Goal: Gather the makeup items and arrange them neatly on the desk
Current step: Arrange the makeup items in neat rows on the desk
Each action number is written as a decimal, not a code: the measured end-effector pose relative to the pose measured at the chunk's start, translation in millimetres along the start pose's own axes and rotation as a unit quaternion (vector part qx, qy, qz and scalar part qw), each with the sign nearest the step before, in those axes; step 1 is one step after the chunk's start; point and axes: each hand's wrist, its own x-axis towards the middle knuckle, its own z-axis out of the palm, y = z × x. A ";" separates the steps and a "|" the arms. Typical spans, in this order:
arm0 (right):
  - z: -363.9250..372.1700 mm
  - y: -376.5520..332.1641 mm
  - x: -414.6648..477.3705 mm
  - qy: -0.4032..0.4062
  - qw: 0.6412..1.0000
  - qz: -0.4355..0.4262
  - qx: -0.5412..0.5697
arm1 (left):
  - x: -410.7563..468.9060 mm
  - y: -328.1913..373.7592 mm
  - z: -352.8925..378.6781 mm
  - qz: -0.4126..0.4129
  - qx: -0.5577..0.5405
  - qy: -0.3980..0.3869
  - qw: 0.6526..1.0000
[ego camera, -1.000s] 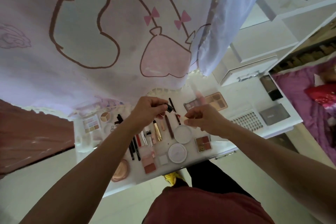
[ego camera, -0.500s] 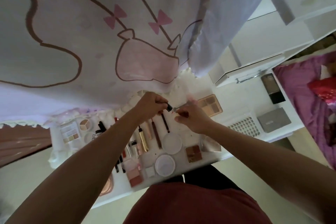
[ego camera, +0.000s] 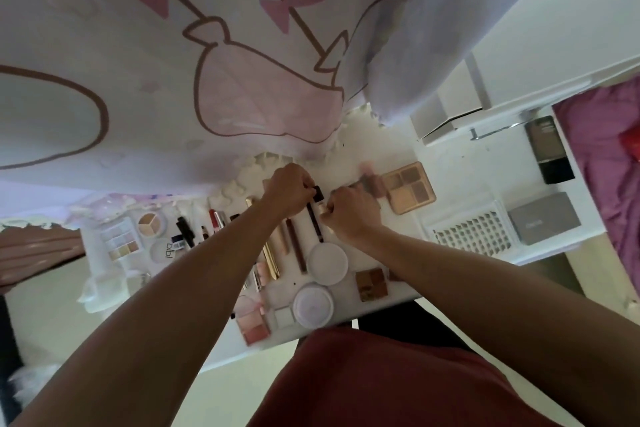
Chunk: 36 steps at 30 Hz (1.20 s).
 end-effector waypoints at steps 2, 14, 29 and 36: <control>1.4 -3.0 -0.2 0.010 1.000 -0.011 -0.024 | 0.6 -1.2 1.7 -0.010 0.003 0.007 1.000; 3.2 2.0 -2.1 0.004 0.999 -0.032 0.006 | -9.2 -9.2 -5.3 -0.003 -0.026 0.027 0.999; -72.9 63.3 2.7 0.073 0.993 -0.005 -0.090 | -65.0 -27.6 -7.8 -0.051 -0.176 0.071 0.980; -61.4 39.1 12.4 -0.004 0.965 -0.149 -0.214 | -85.2 -28.1 -2.9 -0.046 -0.194 0.071 0.977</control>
